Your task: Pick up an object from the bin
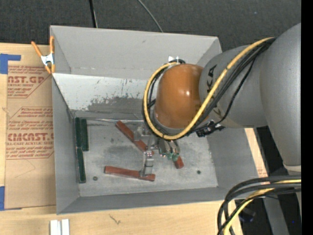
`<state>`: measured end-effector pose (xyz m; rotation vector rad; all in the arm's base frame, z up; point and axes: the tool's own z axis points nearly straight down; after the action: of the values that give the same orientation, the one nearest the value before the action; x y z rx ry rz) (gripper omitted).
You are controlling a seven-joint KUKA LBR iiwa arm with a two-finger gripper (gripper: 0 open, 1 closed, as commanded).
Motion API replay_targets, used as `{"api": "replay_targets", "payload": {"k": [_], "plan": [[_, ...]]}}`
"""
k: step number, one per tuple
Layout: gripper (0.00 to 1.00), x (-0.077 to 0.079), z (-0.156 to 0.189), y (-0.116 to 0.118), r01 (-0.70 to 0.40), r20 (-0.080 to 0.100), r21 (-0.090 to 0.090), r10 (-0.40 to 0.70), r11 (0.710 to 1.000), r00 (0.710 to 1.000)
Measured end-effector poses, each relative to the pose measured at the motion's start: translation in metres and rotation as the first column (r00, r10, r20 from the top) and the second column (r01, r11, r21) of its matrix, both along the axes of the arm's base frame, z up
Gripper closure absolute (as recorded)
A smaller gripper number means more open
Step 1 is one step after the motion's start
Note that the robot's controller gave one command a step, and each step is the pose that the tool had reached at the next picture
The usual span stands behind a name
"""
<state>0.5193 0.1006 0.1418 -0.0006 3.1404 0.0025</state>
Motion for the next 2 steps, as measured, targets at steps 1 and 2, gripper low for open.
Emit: {"api": "replay_targets", "payload": {"k": [1,2], "plan": [[0.0,0.005,-0.04,-0.008,-0.051,-0.005,-0.002,0.051,0.999,0.999],[1.0,-0.032,-0.072,0.017,-0.294,-0.002,0.0,0.294,0.956,0.956]]}}
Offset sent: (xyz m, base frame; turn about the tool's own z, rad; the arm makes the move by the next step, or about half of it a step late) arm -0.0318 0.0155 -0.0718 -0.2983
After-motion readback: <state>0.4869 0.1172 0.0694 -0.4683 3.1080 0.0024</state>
